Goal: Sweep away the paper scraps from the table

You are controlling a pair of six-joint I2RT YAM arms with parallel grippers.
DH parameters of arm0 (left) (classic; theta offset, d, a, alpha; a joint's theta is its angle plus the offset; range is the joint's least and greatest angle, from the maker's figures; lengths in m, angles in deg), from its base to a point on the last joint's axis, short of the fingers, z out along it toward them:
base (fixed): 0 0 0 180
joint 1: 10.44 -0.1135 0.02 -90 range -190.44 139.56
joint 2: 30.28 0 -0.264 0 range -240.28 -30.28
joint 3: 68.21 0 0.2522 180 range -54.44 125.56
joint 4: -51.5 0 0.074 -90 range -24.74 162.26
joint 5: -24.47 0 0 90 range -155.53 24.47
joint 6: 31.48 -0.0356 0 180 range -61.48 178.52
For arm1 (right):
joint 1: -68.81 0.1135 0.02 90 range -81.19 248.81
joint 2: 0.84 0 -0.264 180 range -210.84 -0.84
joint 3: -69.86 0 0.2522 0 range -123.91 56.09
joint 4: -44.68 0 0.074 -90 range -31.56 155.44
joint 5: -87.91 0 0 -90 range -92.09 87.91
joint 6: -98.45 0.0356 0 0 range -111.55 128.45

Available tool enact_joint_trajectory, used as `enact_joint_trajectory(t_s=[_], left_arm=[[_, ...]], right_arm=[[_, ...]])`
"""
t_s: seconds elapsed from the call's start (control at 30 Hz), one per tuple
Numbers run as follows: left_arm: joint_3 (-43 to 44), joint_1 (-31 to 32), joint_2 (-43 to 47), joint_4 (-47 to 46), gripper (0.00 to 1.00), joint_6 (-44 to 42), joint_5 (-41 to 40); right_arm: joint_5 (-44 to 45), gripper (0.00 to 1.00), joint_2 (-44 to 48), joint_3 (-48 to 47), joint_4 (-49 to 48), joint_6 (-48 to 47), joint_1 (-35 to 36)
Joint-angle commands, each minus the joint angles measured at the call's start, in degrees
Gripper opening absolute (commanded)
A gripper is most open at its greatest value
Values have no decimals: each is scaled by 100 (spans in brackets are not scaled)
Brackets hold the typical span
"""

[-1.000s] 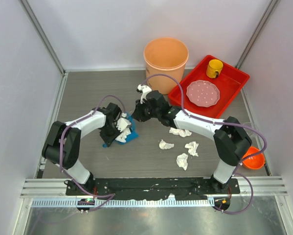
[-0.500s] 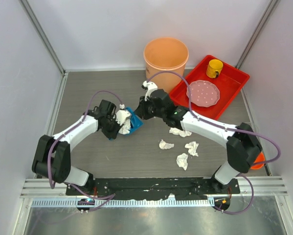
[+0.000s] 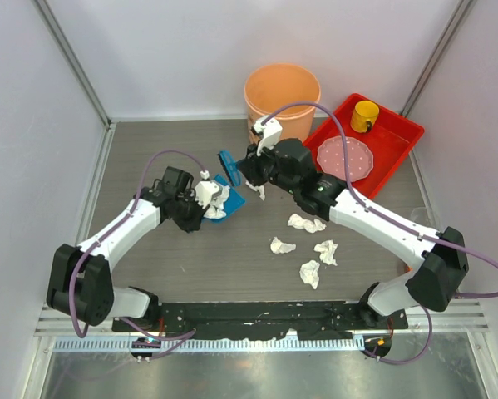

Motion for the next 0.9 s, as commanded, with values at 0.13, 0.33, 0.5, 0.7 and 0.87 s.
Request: enact_joint_trajectory(t_s=[0.13,0.33,0.5,0.7,0.87], left_arm=[[272,-41,70,234,0,213,-195],[229,-137,105,313,0,266,-432],[123,-146,263,286,0,258,-547],[53,-138,386,357,0,231,-617],[-97,-146,545,330,0,179,-652]], right_arm=[[628,1,216,-737,148,-934,13],[857,1,59,-1641,130,-2007,-566],[207,1,-870,-2477,122,-1842,-1672],[-960,1,-2189,-3908,148,-1332,-2473],[-1787,1,-3517,-5175,929,-1436,-2686]])
